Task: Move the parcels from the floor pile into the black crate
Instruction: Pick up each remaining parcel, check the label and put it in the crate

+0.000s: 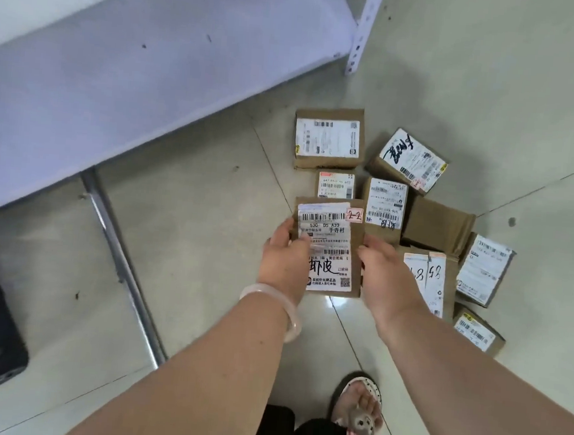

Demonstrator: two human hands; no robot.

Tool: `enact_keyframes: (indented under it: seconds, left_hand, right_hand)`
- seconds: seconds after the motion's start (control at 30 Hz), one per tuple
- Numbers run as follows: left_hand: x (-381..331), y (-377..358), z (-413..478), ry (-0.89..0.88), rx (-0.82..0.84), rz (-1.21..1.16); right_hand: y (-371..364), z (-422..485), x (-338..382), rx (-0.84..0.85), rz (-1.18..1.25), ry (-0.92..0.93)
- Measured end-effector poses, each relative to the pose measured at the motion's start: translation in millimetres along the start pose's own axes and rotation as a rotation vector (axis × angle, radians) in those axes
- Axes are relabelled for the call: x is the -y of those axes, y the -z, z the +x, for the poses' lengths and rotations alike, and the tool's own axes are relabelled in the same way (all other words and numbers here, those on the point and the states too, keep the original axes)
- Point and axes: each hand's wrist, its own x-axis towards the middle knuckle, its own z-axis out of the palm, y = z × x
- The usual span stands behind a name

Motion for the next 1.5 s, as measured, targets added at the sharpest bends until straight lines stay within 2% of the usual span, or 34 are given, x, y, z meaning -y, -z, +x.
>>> enact_keyframes:
  seconds: [0.23,0.33,0.6,0.83,1.03,1.17,1.3,1.5]
  left_hand:
    - [-149,41,-139,-0.199,0.059,-0.119]
    - [-200,73,-222,-0.262,0.101,-0.112]
    - [-277,162,-438,-0.535,0.135,-0.148]
    - [-267,255,-583,-0.682,-0.017,-0.250]
    - [-235,352,-666,-0.738,-0.175,-0.326]
    - [-210,424,-693,-0.745,-0.224,-0.396]
    - [-188,494,-693,-0.708,-0.259,-0.404]
    - [-149,649,-680,-0.646,-0.364,-0.401]
  right_hand:
    - [44,-132,150,0.018,0.091,0.216]
    - [63,-216,197,0.088,0.086,0.294]
    - [78,-437,282,0.219,0.101,0.557]
    - [58,-601,302,0.313,-0.042,0.800]
    - [-7,-702,296,0.455,-0.150,0.917]
    - [-67,-749,286,0.565,-0.270,0.961]
    - [-138,-782,276,0.599,-0.346,0.989]
    - [-294,-835,254,0.654,-0.375,0.938]
